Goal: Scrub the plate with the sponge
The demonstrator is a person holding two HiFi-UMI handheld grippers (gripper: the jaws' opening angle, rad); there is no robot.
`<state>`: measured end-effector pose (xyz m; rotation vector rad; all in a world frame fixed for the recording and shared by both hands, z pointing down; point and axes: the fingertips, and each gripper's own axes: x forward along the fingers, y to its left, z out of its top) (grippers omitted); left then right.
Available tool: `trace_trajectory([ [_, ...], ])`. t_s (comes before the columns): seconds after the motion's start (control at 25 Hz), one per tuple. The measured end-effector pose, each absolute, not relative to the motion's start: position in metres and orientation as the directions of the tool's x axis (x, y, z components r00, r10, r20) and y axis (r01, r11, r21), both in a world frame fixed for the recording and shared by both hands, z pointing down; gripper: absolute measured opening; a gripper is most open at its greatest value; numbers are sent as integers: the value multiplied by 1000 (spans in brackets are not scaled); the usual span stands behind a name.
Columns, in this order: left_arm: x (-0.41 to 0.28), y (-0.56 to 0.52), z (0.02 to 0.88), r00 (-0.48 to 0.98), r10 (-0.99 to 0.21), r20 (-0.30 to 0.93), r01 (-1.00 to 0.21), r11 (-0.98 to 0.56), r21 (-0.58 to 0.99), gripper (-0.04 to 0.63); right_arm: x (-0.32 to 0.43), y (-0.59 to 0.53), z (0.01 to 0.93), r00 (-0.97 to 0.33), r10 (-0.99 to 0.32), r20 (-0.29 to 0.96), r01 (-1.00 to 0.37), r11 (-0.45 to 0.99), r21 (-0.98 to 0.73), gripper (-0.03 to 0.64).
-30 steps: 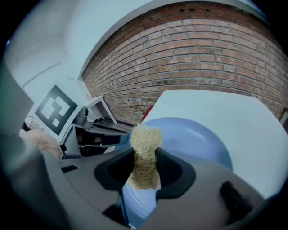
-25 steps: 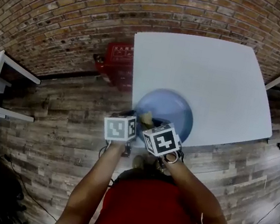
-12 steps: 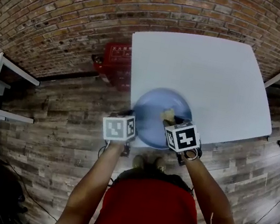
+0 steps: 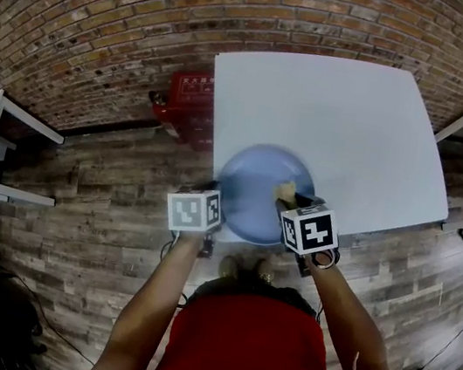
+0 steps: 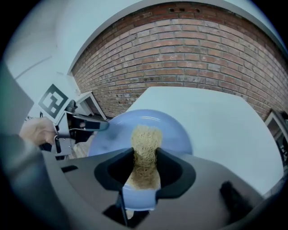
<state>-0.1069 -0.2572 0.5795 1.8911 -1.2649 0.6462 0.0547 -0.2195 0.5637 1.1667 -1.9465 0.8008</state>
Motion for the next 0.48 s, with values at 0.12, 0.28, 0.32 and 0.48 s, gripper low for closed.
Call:
trace_trajectory([
  [0.12,-107,-257,579,381,-543,748,-925,-220,311,37,11,-205,559,-420,-425,802,-859,472,-200,153],
  [0.28,-108,-257,579,380,-543,749,-925,-216,313,37,-34,-190,562,-488,-369,791,-806,538,-246,153],
  [0.32,-108,-257,579,379,-543,749,-925,-215,313,37,-41,-188,564,-494,-358,792,-797,550,-249,153],
  [0.48,-106,-257,578,376,-543,751,-926,-208,314,37,-47,-184,573,-495,-335,802,-784,570,-245,153],
])
